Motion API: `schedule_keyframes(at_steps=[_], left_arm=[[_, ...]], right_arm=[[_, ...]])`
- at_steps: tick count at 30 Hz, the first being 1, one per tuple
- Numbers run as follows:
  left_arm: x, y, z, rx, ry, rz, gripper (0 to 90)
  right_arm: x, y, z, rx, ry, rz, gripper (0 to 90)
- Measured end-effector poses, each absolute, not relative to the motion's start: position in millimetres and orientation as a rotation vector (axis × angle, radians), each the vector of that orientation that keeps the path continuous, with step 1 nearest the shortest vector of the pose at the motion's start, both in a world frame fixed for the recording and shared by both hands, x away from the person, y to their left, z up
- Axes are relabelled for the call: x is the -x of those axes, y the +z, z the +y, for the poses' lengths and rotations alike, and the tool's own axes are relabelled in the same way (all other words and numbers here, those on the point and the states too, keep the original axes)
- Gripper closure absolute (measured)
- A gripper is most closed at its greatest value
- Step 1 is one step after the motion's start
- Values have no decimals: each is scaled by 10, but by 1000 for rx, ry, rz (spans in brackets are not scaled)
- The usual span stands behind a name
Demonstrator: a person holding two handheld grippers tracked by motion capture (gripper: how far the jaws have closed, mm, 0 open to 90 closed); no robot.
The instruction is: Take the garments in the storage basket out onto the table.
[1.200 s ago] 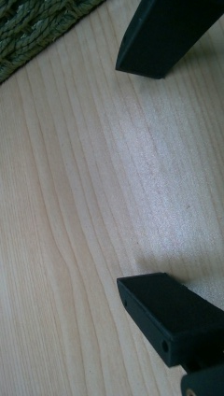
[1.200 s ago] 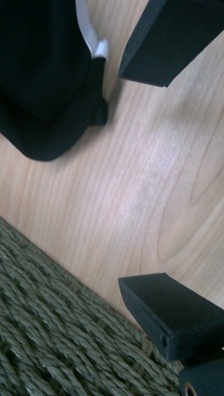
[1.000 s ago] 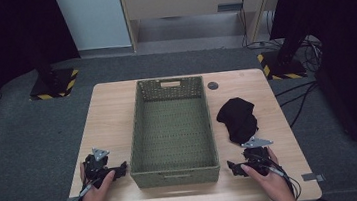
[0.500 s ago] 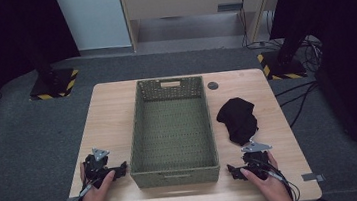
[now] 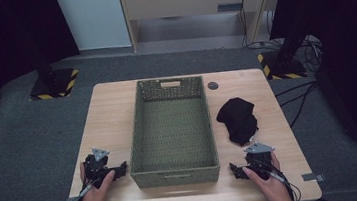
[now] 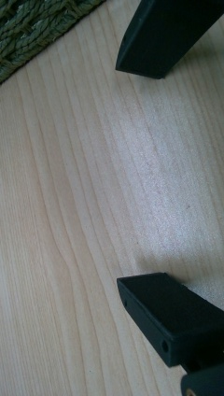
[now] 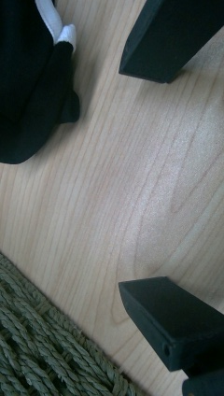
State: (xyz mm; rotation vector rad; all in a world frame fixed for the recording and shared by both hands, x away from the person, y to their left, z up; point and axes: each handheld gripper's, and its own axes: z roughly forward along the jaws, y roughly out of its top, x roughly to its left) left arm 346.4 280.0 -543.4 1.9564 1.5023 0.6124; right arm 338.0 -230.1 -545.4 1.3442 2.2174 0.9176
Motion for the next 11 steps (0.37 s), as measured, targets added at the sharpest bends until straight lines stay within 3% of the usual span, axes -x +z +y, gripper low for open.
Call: schedule_keyframes(at_steps=[11], left_arm=[[-3462,-5435,2799,-1955,613,1504,0]], right_arm=[[-3377,-5457,-2303,-1343,918,2217,3]])
